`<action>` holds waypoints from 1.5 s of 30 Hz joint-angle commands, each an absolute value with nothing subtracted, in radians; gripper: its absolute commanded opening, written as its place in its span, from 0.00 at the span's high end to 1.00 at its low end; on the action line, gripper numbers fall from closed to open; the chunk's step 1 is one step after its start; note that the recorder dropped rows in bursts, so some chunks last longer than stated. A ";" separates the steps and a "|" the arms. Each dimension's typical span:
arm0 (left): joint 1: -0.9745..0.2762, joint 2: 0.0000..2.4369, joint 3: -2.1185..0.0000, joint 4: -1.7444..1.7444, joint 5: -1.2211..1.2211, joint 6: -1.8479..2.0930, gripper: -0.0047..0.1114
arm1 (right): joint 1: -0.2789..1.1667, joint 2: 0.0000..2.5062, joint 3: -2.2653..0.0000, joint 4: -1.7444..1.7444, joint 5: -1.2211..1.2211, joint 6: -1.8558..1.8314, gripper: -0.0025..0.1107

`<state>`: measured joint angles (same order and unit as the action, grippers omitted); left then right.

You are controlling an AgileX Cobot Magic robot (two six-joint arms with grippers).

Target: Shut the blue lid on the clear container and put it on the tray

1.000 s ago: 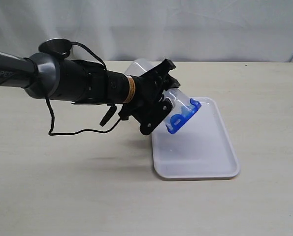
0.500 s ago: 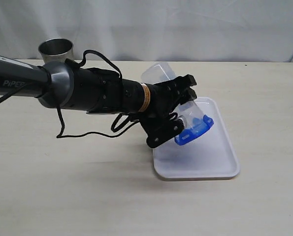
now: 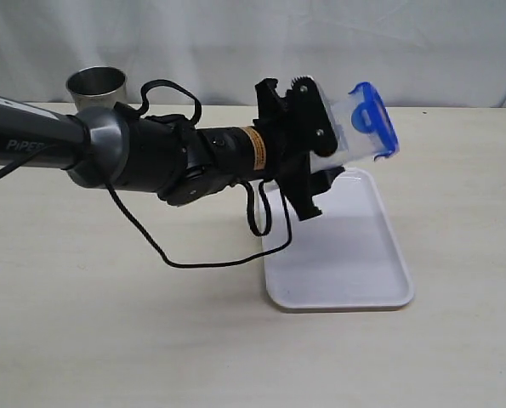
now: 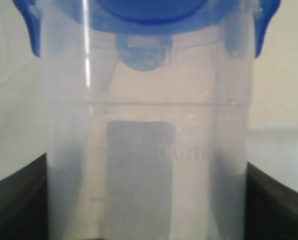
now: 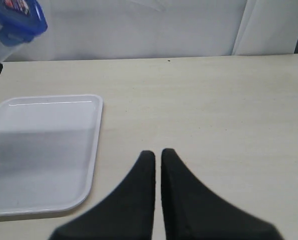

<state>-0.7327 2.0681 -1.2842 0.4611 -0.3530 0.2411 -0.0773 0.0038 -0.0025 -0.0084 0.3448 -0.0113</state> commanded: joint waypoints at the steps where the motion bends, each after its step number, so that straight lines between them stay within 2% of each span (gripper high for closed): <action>1: -0.732 2.073 -1.294 0.632 -0.588 -0.184 0.96 | -0.082 0.000 0.000 -0.007 0.345 -0.008 0.94; 6: -0.732 2.143 -1.294 0.735 -0.876 -0.424 0.96 | -0.082 0.000 0.000 -0.007 0.345 -0.008 0.94; 13: -0.714 2.303 -1.312 0.721 -1.036 -0.505 0.96 | -0.082 0.000 0.000 -0.007 0.345 -0.008 0.94; 23: -0.652 2.432 -1.456 0.968 -1.084 -0.682 0.96 | -0.082 0.000 0.000 -0.007 0.345 -0.008 0.94; 39: -0.533 2.443 -1.457 1.321 -1.173 -0.767 0.96 | -0.082 0.000 0.000 -0.007 0.345 -0.008 0.94; 45: -0.522 2.455 -1.457 1.341 -1.221 -0.779 0.96 | -0.082 0.000 0.000 -0.007 0.345 -0.008 0.94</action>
<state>-0.5245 2.4494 -1.4491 1.3365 -1.1970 -0.7638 -0.0773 0.0038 -0.0025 -0.0084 0.3448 -0.0113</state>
